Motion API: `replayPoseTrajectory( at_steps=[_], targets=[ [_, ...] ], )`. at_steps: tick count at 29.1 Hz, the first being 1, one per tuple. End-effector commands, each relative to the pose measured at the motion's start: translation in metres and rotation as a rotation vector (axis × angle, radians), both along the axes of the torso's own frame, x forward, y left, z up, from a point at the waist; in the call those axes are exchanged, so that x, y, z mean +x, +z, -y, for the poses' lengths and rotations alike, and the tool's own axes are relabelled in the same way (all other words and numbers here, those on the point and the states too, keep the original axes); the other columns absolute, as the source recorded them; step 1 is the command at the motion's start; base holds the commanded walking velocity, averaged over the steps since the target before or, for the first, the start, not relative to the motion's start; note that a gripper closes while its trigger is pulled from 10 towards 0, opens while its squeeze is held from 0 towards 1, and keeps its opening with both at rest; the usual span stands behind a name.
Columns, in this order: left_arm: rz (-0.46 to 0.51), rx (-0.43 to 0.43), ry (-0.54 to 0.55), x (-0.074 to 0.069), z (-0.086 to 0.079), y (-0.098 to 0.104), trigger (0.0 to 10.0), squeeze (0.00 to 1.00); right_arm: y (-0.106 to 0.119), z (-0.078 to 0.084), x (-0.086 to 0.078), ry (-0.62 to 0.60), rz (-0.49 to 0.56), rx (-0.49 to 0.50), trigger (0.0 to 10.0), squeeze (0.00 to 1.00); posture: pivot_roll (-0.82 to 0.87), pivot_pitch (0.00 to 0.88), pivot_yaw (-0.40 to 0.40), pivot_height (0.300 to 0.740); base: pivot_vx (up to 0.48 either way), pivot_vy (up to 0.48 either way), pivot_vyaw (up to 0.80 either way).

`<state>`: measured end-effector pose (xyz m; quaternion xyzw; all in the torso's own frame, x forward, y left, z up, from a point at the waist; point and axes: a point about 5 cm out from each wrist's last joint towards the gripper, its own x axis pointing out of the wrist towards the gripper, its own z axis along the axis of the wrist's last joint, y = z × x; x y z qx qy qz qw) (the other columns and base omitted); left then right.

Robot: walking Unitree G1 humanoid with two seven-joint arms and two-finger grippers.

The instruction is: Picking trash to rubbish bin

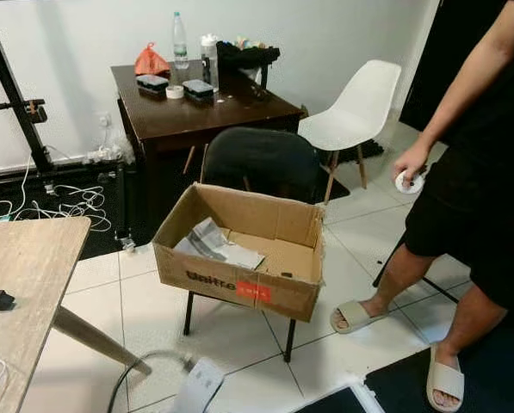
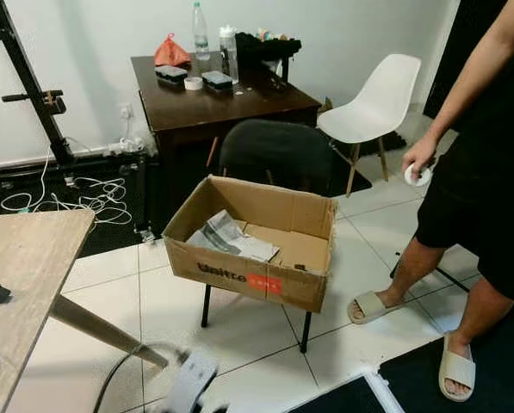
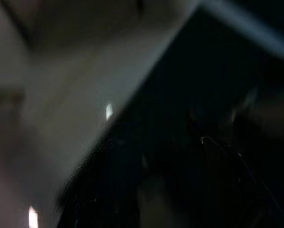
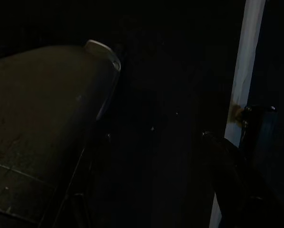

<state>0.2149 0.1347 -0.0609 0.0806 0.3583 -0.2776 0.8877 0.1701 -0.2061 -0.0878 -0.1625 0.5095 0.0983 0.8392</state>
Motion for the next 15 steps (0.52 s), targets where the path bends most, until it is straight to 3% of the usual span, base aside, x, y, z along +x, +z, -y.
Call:
replayPoseTrajectory(
  at_steps=[1,7,10,12,15],
  targets=[
    [-0.073,0.034,0.057,-0.014,-0.013,-0.01,10.0,0.0,-0.003,-0.003,-0.006,0.0,-0.022,0.01,10.0,0.0,-0.14,0.086,0.035,0.74,0.0,0.0,0.0],
    [-0.23,0.08,0.22,-0.054,-0.036,-0.031,10.0,0.0,-0.004,-0.002,-0.009,0.003,-0.032,0.004,10.0,0.0,-0.14,0.083,0.035,0.74,0.0,0.0,0.0],
    [-0.247,0.088,0.231,-0.058,-0.038,-0.033,10.0,0.0,-0.005,-0.002,-0.01,0.004,-0.033,0.003,10.0,0.0,-0.13,0.081,0.034,0.74,0.0,0.0,0.0],
    [-0.317,0.12,0.293,-0.077,-0.046,-0.04,10.0,0.0,-0.005,-0.002,-0.01,0.011,-0.038,-0.001,10.0,0.0,-0.13,0.076,0.031,0.74,0.0,0.0,0.0],
    [-0.342,0.111,0.34,-0.081,-0.048,-0.042,10.0,0.0,-0.005,-0.003,-0.01,0.014,-0.038,-0.001,10.0,0.0,-0.12,0.072,0.028,0.74,0.0,0.0,0.0]
  ],
)
